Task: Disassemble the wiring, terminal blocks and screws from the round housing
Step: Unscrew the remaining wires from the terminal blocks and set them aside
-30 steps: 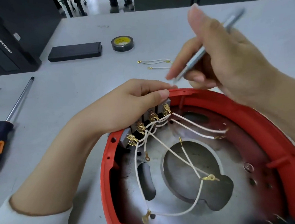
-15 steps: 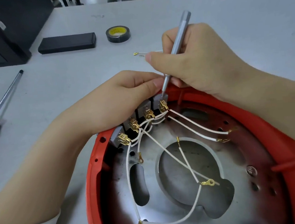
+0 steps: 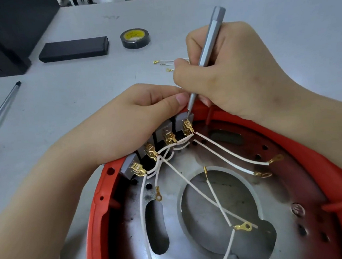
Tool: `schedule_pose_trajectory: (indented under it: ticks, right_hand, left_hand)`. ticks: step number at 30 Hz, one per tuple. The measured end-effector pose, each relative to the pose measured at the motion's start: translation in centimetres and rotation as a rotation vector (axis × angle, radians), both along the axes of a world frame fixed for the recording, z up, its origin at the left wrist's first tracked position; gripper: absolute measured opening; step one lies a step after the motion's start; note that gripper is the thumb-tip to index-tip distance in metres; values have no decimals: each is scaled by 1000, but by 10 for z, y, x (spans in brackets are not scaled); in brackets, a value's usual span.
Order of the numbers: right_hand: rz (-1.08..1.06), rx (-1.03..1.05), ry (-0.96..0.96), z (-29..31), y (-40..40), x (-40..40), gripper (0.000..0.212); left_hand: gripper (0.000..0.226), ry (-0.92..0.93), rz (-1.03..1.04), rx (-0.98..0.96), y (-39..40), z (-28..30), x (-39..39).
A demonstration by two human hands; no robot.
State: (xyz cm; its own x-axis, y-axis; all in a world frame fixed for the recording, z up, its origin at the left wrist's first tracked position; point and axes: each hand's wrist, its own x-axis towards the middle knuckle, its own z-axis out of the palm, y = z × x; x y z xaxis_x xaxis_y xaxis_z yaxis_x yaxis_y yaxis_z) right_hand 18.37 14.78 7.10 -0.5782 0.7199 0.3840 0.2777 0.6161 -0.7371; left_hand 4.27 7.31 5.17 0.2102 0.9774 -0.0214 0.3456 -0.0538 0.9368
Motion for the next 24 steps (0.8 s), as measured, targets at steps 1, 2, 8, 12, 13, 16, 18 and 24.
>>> schedule_pose_trajectory:
  ticks: [1,2,8,12,13,16,18,24]
  right_hand:
    - [-2,3,-7,0,0,0,41]
    - [-6,8,-15,0,0,0,40]
    - [-19,22,-10,0,-1,1,38]
    - [-12,19,5,0,-1,1,39]
    - [-10,36,2,-1,-1,1,40]
    - [-3,94,-1,-2,-4,2,42]
    - [-1,120,0,-2,-5,3,42]
    - [25,144,3,-3,-5,4,40]
  left_hand:
    - [30,1,2,-1,0,1,0]
    - [30,0,3,-3,0,1,1]
    - [31,9,14,-10,-1,2,2]
    - [29,11,19,-6,-1,2,2]
    - [28,7,16,1,-1,2,2]
    - [26,-20,5,14,-2,1,3]
    - [26,-11,0,29,-1,1,3]
    - [27,30,-17,51,-2,0,1]
